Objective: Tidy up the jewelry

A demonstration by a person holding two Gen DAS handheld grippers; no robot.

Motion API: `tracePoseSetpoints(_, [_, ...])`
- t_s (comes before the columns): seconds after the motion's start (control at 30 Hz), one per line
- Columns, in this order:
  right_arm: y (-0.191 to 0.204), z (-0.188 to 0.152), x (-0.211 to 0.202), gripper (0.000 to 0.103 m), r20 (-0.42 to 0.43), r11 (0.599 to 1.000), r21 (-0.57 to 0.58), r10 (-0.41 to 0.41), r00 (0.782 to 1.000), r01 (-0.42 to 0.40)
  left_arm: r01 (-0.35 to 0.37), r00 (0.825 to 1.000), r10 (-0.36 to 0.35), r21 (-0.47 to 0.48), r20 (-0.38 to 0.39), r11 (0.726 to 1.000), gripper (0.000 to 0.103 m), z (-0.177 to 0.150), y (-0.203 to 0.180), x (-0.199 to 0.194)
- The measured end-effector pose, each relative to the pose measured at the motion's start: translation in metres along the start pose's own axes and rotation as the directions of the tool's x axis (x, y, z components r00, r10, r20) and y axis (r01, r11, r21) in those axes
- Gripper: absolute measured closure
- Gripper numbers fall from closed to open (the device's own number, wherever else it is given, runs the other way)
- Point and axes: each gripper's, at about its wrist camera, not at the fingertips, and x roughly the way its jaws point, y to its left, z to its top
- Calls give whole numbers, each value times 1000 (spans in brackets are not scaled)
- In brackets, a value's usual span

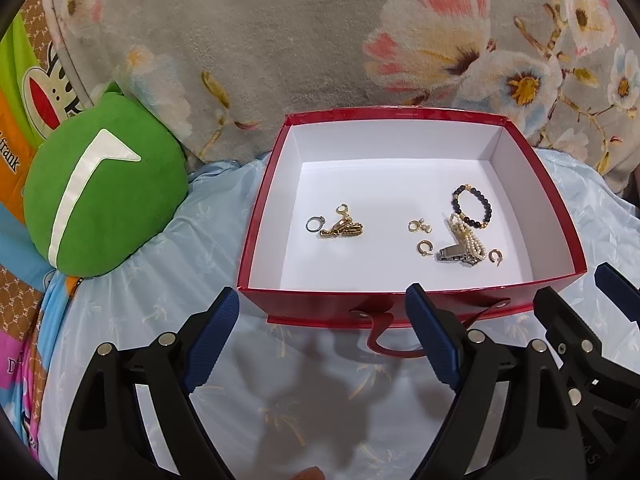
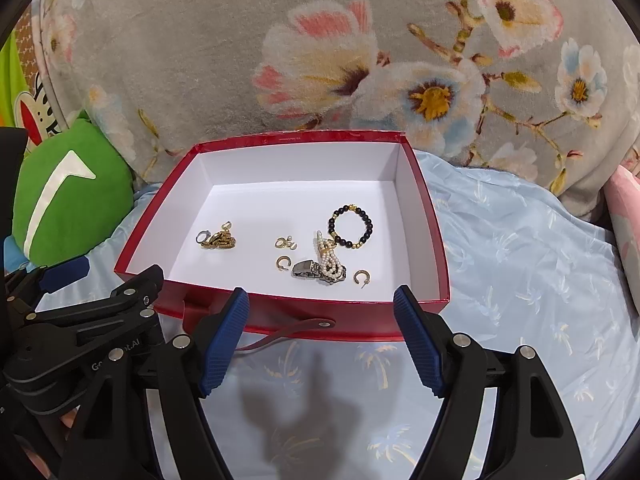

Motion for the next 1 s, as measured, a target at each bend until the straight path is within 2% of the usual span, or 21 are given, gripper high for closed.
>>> tracePoseSetpoints(0.27, [0,1,-1,30,2,1000,-4,-6,1000,6,-5,1000,5,-3,-7,1000,20,0,0,1])
tracePoseSetpoints(0.5, [-3,0,0,22,15,1000,4,-28,999,28,-13,1000,13,-17,-7,1000,16,2,2,3])
tracePoseSetpoints(1.0, [-5,0,1,21,15,999,13,-30,999,30,-15,1000,14,-18,-14,1000,14,1,2,5])
